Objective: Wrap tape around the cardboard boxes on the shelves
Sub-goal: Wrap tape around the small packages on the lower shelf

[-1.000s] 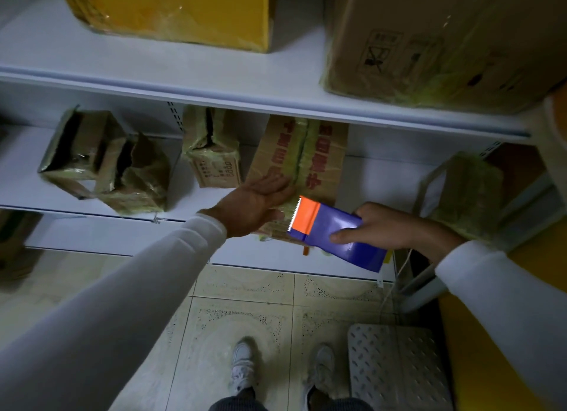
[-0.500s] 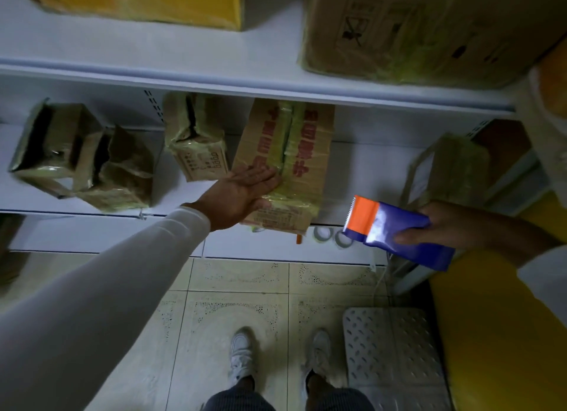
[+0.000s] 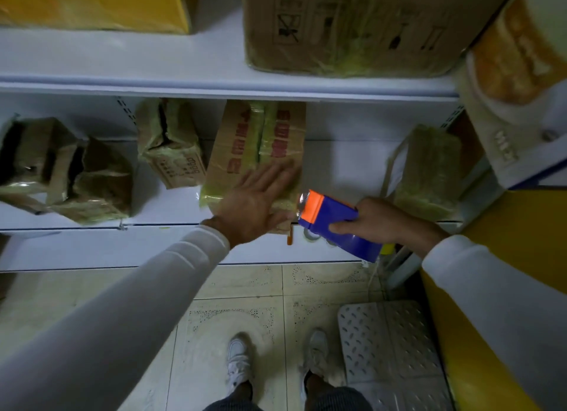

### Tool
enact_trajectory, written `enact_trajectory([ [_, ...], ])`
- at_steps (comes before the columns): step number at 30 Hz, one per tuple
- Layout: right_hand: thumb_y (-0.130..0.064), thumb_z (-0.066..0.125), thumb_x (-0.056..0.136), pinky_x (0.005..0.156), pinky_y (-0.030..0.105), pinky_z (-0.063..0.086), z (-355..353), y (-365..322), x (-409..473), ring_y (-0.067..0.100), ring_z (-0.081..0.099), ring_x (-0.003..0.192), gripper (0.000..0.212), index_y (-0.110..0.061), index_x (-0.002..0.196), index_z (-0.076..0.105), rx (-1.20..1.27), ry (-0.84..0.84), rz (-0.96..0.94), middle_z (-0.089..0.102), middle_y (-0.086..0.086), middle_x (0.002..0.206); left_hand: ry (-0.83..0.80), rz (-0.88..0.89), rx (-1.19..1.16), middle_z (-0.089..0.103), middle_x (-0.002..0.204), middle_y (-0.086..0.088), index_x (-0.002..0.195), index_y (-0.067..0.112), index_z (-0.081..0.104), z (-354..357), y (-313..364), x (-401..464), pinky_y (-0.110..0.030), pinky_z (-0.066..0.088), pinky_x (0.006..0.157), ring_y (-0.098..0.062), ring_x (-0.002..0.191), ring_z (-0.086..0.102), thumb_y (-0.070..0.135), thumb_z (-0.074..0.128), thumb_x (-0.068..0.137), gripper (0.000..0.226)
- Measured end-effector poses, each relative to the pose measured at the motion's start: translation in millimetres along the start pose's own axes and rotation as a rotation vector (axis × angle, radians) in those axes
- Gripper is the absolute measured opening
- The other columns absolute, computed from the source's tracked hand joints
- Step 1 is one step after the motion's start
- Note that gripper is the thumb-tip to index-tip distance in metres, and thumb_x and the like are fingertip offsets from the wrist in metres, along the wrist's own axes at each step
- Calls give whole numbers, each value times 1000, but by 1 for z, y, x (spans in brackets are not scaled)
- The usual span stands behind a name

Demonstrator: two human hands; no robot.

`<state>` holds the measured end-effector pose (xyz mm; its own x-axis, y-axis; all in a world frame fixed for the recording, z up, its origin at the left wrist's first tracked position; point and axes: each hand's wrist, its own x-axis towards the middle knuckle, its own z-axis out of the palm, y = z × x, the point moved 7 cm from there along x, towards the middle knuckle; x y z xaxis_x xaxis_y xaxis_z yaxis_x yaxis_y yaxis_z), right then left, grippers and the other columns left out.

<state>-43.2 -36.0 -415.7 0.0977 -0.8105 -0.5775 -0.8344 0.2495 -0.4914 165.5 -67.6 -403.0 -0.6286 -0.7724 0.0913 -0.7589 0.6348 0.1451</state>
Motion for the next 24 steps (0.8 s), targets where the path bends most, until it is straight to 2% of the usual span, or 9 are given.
enact_trajectory([
  [3,-50,69,82,55,25,39,2,-5,-1,14,60,67,32,-21,80,58,-57,14,15,61,-3,70,-70,46,71,23,157,-7,151,17,22,22,9,7,-40,16,119,-24,144,23,48,31,99,61],
  [6,-52,67,83,53,24,37,1,-8,2,12,55,63,34,-23,78,51,-166,70,37,55,-5,67,-65,22,55,39,150,-10,146,15,37,27,3,9,-41,28,114,-26,137,39,39,37,98,53],
  [9,-51,60,88,61,24,42,12,-2,7,17,57,72,35,-18,94,50,-400,115,37,60,0,82,-42,33,41,44,146,-11,142,13,42,25,3,8,-41,31,111,-27,134,44,38,36,97,52],
  [10,-50,58,89,60,23,41,17,6,7,17,56,72,34,-19,97,49,-402,112,57,61,2,86,-45,36,31,42,148,-10,144,14,40,23,4,7,-40,29,112,-26,135,41,41,32,96,55],
  [13,-50,61,87,52,23,37,33,30,0,12,57,66,31,-23,100,53,-186,61,97,62,0,80,-115,-42,-4,21,158,-5,151,19,22,22,0,3,-39,19,118,-23,144,24,57,23,92,70],
  [16,-52,61,87,53,23,35,36,34,-9,11,58,64,30,-23,83,57,-9,109,88,61,-2,73,-94,-266,-40,6,161,-5,153,16,12,19,4,8,-41,20,117,-24,146,14,78,25,81,96],
  [20,-53,59,88,54,24,36,35,31,-18,13,59,65,38,-16,84,60,63,165,76,62,1,73,-93,-433,67,13,160,-8,151,13,15,27,13,21,-41,16,118,-25,146,14,61,35,92,79],
  [22,-50,62,88,55,23,37,37,32,-25,13,59,64,33,-20,75,56,125,177,61,61,-1,70,-62,-427,85,22,157,-10,149,12,22,25,14,22,-41,20,116,-25,144,22,54,39,92,73],
  [24,-51,64,86,58,25,42,38,36,-29,17,63,69,33,-19,77,59,181,204,54,65,2,74,-55,-379,108,30,154,-10,147,12,28,23,13,17,-40,25,115,-25,142,29,53,42,91,70],
])
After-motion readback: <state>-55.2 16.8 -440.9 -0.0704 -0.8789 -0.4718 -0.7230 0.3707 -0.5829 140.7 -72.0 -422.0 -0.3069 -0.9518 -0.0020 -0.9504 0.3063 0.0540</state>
